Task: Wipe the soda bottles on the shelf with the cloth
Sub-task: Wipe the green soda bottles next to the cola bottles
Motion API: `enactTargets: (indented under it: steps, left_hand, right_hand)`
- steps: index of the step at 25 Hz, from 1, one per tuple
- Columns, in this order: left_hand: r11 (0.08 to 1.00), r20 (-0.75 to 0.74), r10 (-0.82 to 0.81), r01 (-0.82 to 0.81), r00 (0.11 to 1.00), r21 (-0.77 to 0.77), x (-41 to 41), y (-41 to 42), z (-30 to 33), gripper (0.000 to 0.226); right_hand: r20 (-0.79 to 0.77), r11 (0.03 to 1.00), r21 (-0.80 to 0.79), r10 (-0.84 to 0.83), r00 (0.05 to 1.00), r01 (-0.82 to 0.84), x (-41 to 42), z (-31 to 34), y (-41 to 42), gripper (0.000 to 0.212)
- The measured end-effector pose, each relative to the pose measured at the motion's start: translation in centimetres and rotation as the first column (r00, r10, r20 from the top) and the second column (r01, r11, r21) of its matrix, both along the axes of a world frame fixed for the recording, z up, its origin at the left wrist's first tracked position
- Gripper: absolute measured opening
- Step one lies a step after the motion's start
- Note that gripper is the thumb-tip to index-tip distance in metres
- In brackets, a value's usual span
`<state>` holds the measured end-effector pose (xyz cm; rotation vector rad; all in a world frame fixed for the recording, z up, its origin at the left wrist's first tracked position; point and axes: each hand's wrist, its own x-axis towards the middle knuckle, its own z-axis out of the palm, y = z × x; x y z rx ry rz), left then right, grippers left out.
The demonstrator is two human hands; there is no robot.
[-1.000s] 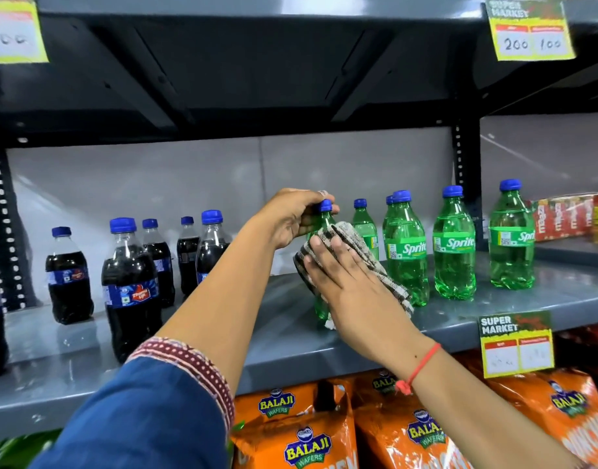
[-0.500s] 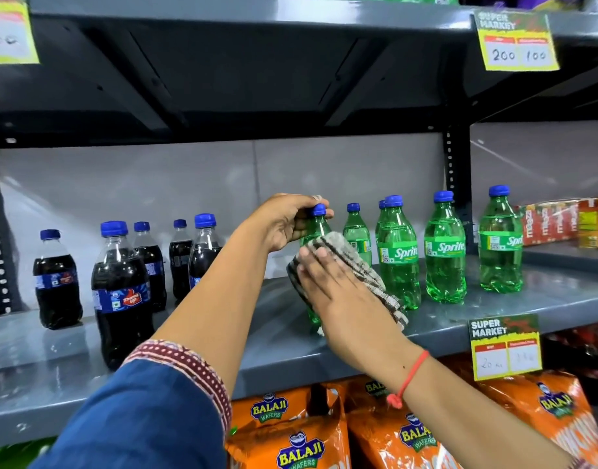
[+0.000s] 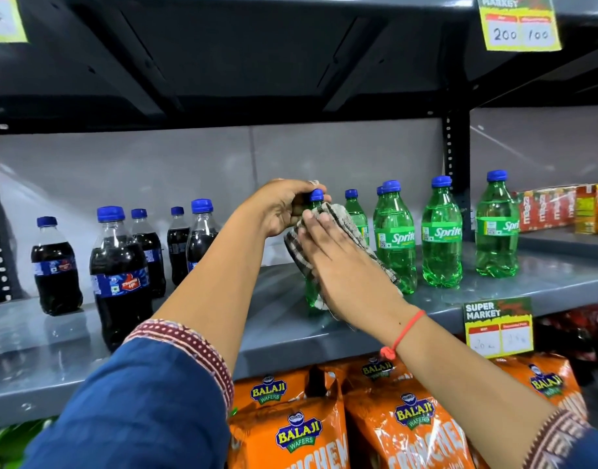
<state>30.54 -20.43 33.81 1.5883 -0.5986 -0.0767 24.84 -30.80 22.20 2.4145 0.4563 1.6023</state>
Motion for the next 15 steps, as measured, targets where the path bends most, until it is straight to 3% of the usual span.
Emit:
enactTargets:
  steps: [2,5,9,12,15]
  left_hand:
    - [1.000,0.002,0.002,-0.002,1.000,0.014,-0.1,0.0,0.1,0.019]
    - [1.000,-0.007,-0.008,0.008,1.000,-0.016,-0.1,0.2,0.0,0.017]
    - [1.000,-0.005,0.006,-0.006,1.000,-0.011,-0.2,0.1,0.1,0.015]
    - [0.999,-0.002,0.036,-0.036,0.999,-0.023,-0.4,-0.2,0.0,0.015]
    - [0.985,0.027,0.137,-0.134,0.990,-0.107,-0.5,-0.7,-0.8,0.011]
  right_hand:
    - [-0.036,0.999,0.039,-0.014,0.999,0.015,-0.1,0.3,0.2,0.073]
    - [-0.091,0.999,0.020,0.027,0.995,-0.025,-1.2,-1.6,-0.1,0.072]
    - [-0.205,0.981,0.188,0.083,0.975,-0.044,-3.0,-1.6,-0.9,0.070]
    - [-0.298,0.942,0.326,0.186,0.936,-0.084,-3.6,-0.4,-1.1,0.050]
    - [-0.279,0.893,0.428,0.277,0.919,-0.139,-3.6,1.2,-1.5,0.035]
